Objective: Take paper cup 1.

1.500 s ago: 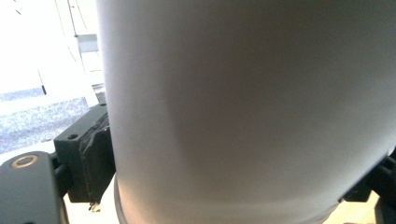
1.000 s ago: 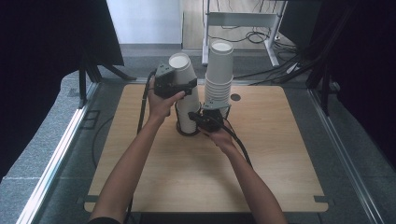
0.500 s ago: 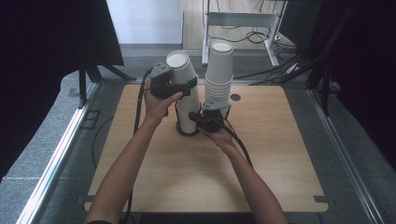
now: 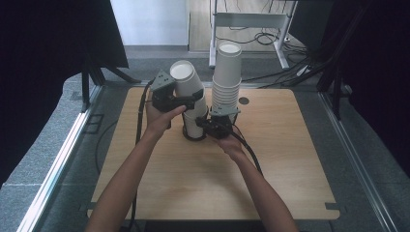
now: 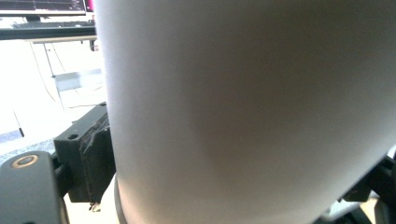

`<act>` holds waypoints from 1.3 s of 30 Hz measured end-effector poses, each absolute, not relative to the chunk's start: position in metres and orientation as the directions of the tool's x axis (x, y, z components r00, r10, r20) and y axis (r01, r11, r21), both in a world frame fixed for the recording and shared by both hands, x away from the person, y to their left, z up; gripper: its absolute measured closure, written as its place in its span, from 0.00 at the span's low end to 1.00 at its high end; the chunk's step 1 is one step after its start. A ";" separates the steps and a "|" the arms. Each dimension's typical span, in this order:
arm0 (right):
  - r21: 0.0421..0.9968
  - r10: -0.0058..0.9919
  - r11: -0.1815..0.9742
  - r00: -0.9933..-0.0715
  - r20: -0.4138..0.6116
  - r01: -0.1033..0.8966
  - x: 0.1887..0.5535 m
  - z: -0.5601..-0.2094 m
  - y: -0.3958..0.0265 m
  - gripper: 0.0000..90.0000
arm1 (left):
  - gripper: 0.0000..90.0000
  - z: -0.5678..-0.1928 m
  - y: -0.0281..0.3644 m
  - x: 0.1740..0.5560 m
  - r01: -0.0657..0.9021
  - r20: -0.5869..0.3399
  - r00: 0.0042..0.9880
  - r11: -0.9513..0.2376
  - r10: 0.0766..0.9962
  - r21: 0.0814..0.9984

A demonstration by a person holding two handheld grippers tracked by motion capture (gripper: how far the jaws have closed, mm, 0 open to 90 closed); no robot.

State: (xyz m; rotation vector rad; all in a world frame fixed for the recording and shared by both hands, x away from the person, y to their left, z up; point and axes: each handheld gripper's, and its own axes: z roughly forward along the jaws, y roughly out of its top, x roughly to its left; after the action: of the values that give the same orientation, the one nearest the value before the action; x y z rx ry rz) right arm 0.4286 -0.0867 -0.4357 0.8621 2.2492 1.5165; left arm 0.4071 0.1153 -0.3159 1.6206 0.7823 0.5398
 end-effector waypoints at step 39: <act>0.946 0.645 0.183 -0.759 0.088 0.266 0.367 -0.458 -0.162 0.60 | 0.13 -0.363 0.109 0.356 0.180 -0.013 0.708 -0.162 0.706 0.970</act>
State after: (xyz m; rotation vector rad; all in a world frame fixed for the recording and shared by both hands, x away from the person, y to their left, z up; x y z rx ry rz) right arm 0.3667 -0.1624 -0.4577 0.8630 2.1337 1.5991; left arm 0.3557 0.1095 -0.3627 1.7046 0.7150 0.5409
